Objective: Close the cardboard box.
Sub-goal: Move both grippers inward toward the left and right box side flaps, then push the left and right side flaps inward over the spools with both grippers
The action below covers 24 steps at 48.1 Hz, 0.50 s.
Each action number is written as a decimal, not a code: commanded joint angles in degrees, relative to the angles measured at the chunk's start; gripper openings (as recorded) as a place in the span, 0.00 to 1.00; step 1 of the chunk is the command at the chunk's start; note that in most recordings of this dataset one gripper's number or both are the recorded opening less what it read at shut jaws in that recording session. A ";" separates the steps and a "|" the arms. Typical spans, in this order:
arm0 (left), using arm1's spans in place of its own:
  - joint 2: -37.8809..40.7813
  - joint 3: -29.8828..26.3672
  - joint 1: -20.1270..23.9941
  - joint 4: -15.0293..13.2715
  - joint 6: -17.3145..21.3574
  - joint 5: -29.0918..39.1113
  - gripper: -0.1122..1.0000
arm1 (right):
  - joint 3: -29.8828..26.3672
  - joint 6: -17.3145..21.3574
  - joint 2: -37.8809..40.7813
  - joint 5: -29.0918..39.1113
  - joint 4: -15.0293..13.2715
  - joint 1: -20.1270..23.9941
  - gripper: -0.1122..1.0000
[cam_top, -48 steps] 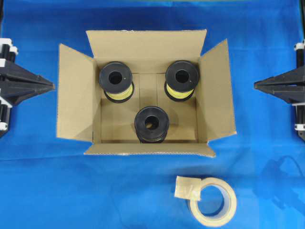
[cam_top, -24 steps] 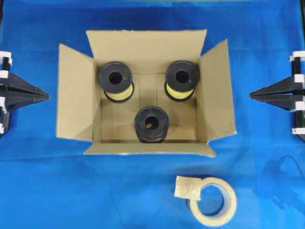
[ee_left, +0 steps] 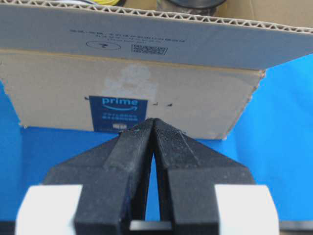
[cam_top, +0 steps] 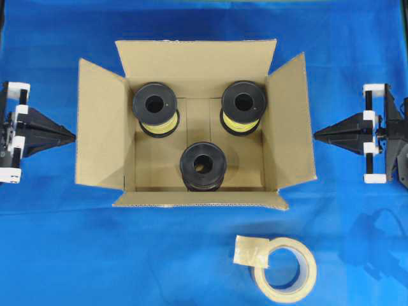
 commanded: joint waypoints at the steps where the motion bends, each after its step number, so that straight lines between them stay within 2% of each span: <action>1: 1.85 -0.35 0.18 -0.09 -0.09 -2.99 0.10 | -1.23 0.09 0.09 -1.23 0.26 -0.09 0.10; 13: 11.25 -1.49 0.44 -0.09 0.00 -15.64 0.10 | -5.63 -0.18 4.75 -1.41 0.18 -0.09 0.10; 19: 19.78 -5.45 0.44 -0.09 0.26 -20.30 0.10 | -9.58 -0.70 9.40 -1.41 -0.09 -0.09 0.10; 24: 26.10 -10.11 0.44 0.00 1.23 -21.18 0.10 | -13.27 -0.88 13.01 -1.41 -0.35 -0.09 0.10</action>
